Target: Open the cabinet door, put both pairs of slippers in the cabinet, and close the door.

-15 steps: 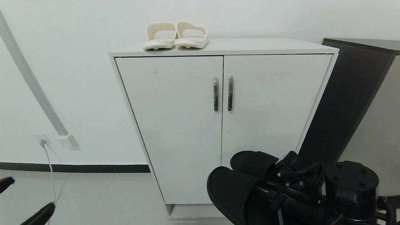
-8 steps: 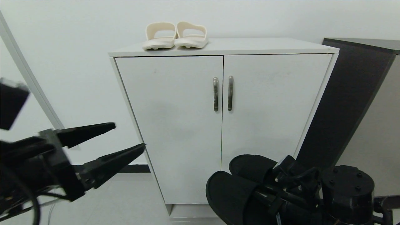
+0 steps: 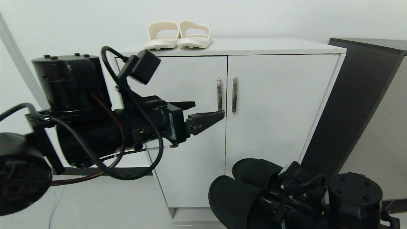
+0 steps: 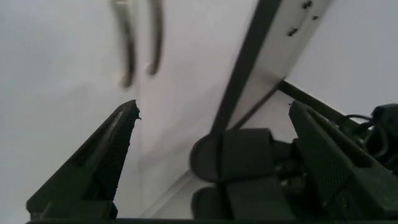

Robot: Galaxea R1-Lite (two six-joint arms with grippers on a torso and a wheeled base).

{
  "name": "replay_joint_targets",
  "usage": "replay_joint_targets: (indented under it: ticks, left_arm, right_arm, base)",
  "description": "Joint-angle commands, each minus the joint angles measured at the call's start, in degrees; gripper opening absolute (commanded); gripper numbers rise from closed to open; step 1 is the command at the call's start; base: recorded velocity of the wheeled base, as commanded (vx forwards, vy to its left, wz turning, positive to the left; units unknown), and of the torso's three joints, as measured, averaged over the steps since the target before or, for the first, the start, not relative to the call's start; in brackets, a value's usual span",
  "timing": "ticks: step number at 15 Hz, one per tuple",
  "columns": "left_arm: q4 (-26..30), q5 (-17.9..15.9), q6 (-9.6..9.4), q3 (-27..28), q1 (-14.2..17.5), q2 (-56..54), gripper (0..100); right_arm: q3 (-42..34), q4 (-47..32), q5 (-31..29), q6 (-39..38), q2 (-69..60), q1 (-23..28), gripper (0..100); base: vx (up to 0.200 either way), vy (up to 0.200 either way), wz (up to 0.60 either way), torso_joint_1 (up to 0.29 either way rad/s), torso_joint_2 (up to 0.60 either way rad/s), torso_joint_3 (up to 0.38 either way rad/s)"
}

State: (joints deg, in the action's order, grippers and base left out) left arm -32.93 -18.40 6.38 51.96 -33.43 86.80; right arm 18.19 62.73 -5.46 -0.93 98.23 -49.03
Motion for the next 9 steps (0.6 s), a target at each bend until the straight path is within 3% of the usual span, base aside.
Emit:
replay_joint_targets:
  ticks: [1, 2, 4, 7, 9]
  left_arm:
    - [0.0, -1.9, 2.85, 4.9, -0.8, 5.2, 100]
    - [0.1, -4.8, 5.84, 7.7, -0.8, 6.1, 100]
    - [0.4, -8.1, 8.65, 11.8, -0.7, 8.5, 100]
    - [0.7, -10.7, 11.82, 17.4, -0.9, 12.9, 100]
    - [0.8, -10.3, 12.61, 20.2, -1.3, 15.9, 100]
  right_arm:
    - [-0.4, 0.0, 0.0, 0.0, 1.0, 0.0, 0]
    - [-0.5, 0.2, 0.0, 0.0, 1.5, 0.0, 0]
    - [-0.7, 0.8, 0.0, 0.0, 1.5, 0.0, 0]
    - [-0.5, 1.0, 0.1, 0.0, 2.0, 0.0, 0]
    - [-0.4, 1.2, 0.1, 0.0, 2.1, 0.1, 0]
  base:
    - [0.000, 0.000, 0.00, 0.000, 0.00, 0.000]
    - [0.000, 0.000, 0.00, 0.000, 0.00, 0.000]
    - [0.000, 0.000, 0.00, 0.000, 0.00, 0.000]
    - [0.000, 0.000, 0.00, 0.000, 0.00, 0.000]
    - [0.000, 0.000, 0.00, 0.000, 0.00, 0.000]
